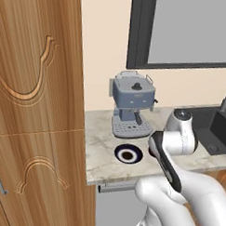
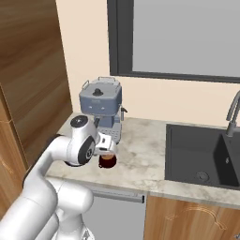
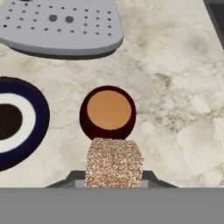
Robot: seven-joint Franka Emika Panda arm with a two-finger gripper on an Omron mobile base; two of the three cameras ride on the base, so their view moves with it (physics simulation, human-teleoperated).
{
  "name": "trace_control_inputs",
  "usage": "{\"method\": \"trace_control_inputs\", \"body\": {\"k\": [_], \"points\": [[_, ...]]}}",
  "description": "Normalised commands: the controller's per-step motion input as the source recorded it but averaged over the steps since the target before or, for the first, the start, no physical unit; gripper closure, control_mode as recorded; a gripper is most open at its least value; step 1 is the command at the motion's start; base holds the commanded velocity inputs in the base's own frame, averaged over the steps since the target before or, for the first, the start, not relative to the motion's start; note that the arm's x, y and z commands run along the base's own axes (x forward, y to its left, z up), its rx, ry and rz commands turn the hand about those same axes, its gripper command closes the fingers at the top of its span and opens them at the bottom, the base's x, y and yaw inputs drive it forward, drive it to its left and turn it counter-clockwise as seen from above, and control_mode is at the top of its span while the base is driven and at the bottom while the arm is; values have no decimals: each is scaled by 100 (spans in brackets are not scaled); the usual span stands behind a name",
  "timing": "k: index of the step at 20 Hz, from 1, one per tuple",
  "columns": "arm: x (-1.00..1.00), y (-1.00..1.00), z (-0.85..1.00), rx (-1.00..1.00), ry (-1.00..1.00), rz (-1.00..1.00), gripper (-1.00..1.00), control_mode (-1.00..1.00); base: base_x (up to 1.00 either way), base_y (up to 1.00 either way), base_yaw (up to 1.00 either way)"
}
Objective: Take a sugar cube from the saucer and place it inside the coffee. Then, grab milk from the fridge and place it next to the coffee on the counter to sweeten the coffee.
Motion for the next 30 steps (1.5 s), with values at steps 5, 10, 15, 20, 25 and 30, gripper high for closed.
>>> {"method": "trace_control_inputs", "body": {"k": [5, 10, 15, 20, 25, 30], "points": [[34, -9, -22, 0, 3, -8, 100, -100, 0, 0, 0], [28, -5, -11, 0, 0, -5, 100, -100, 0, 0, 0], [26, 0, -12, 0, 0, -2, 100, -100, 0, 0, 0], [20, 0, -8, 0, 0, 0, -100, -100, 0, 0, 0], [-2, 0, 17, 0, 0, 0, -100, -100, 0, 0, 0], [-20, 0, 59, 0, -5, 0, -100, -100, 0, 0, 0]]}}
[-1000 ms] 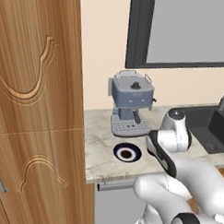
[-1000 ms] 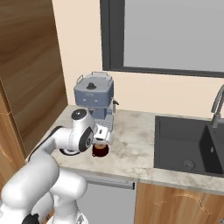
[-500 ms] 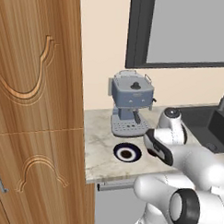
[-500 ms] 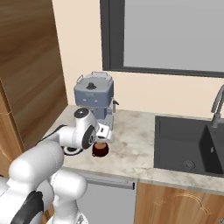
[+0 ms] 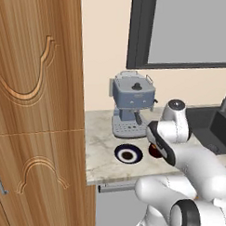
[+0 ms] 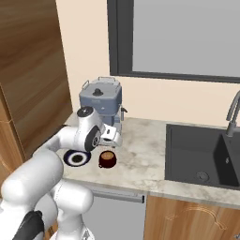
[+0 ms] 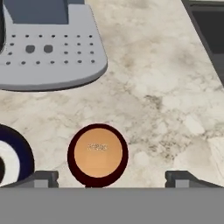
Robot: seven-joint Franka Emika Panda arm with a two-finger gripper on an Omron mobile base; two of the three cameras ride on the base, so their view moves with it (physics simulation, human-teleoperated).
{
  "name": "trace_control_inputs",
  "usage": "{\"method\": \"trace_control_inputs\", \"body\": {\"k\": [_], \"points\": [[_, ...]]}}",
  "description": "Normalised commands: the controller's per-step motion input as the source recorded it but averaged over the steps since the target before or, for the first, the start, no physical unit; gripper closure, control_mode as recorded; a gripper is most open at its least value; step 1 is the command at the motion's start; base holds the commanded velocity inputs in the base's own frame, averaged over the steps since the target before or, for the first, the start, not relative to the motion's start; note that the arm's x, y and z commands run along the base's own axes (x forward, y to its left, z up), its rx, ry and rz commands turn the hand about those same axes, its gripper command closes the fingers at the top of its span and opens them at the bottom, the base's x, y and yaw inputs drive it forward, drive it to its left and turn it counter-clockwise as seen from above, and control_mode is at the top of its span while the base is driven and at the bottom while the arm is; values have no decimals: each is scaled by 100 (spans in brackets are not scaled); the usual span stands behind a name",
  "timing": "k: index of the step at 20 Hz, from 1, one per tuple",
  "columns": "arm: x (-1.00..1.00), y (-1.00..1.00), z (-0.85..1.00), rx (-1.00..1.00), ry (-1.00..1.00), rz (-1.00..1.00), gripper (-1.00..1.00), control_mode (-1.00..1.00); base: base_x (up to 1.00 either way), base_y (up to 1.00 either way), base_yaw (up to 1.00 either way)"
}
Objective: Take a sugar cube from the saucer and place it inside the coffee. Then, grab milk from the fridge and place it next to the coffee on the counter to sweeten the coffee.
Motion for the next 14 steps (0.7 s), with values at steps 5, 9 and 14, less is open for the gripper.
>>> {"method": "trace_control_inputs", "body": {"k": [5, 9, 14], "points": [[-57, 0, 68, 0, -8, 0, -100, -100, 0, 0, 0], [-64, 8, 71, 0, -11, 0, -100, -100, 0, 0, 0], [-61, 3, 63, 0, -17, 0, -100, -100, 0, 0, 0]]}}
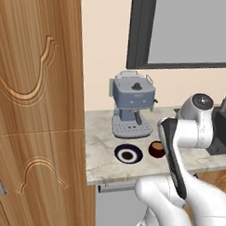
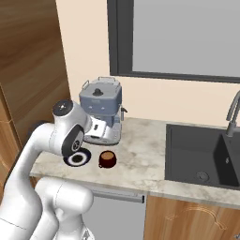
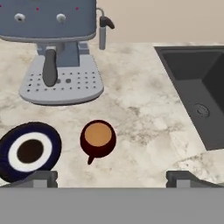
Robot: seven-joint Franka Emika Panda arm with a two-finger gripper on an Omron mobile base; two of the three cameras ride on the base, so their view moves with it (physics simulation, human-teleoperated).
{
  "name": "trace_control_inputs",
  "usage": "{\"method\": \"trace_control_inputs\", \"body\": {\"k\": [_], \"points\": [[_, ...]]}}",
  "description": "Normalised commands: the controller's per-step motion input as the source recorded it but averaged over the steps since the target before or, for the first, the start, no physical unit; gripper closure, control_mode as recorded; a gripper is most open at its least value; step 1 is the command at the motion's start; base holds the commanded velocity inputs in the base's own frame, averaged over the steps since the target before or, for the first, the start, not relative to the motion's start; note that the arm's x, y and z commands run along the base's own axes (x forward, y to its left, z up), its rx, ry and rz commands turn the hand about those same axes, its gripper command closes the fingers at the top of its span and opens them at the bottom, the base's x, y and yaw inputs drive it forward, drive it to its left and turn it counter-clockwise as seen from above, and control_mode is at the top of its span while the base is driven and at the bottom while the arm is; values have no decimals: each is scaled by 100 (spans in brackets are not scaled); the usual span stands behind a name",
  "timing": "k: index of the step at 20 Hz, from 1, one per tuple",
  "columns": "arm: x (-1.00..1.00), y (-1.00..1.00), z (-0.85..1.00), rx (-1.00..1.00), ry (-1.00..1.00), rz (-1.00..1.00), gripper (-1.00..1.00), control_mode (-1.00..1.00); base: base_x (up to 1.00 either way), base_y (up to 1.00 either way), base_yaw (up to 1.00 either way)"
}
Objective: Take a sugar cube from the saucer and place it inside the coffee. Then, grab milk from the fridge and place it next to the coffee on the counter to sweeten the coffee.
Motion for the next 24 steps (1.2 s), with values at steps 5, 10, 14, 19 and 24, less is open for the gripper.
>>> {"method": "trace_control_inputs", "body": {"k": [5, 10, 14, 19, 24], "points": [[-59, 0, 41, 0, -22, 6, -100, -100, 0, 0, 0], [-18, 1, 0, 0, -6, 0, -100, 100, -54, -3, -21], [0, 0, 0, 0, 0, 0, -100, 100, -86, -2, -60], [0, 0, 0, 0, 0, 0, -100, 100, -71, -18, -62], [0, 0, 0, 0, 0, 0, -100, 100, -46, -51, -60]]}}
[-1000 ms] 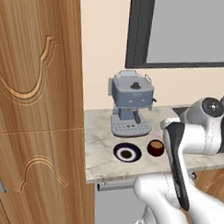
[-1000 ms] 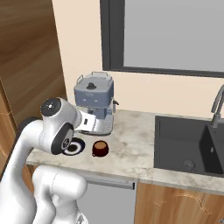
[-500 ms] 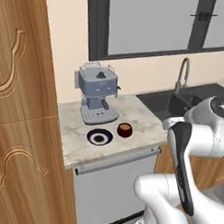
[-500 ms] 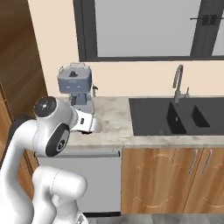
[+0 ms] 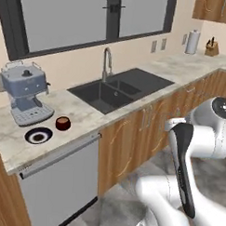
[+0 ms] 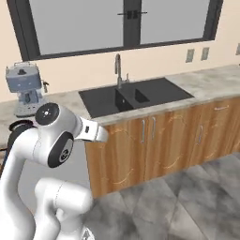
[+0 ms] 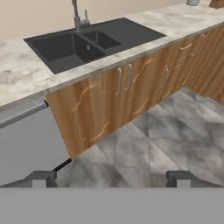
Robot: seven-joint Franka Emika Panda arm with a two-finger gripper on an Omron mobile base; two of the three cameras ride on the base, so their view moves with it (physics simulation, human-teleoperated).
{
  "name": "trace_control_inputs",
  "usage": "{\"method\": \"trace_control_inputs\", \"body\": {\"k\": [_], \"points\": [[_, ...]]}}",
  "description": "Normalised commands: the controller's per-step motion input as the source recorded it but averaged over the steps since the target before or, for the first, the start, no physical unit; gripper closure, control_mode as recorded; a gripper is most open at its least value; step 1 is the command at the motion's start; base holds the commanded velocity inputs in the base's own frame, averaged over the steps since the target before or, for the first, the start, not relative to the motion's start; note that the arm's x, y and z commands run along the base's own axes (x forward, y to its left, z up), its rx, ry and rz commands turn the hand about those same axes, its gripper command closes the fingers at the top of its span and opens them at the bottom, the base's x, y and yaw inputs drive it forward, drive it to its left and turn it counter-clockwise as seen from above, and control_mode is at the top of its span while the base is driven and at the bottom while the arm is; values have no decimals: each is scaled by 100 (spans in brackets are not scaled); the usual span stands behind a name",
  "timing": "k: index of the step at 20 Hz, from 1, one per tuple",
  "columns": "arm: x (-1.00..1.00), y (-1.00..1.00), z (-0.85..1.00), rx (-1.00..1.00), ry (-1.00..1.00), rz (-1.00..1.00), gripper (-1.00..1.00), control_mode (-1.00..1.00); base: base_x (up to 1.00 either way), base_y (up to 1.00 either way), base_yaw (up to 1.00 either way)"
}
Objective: Take a sugar cube from the saucer and place it inside the coffee. Then, grab milk from the fridge and place it next to the coffee on the counter to sweeten the coffee.
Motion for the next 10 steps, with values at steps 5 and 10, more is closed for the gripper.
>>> {"method": "trace_control_inputs", "body": {"k": [5, 10], "points": [[0, 0, 0, 0, 0, 0, -100, 100, 1, -75, -66], [0, 0, 0, 0, 0, 0, -100, 100, 72, -46, -55]]}}
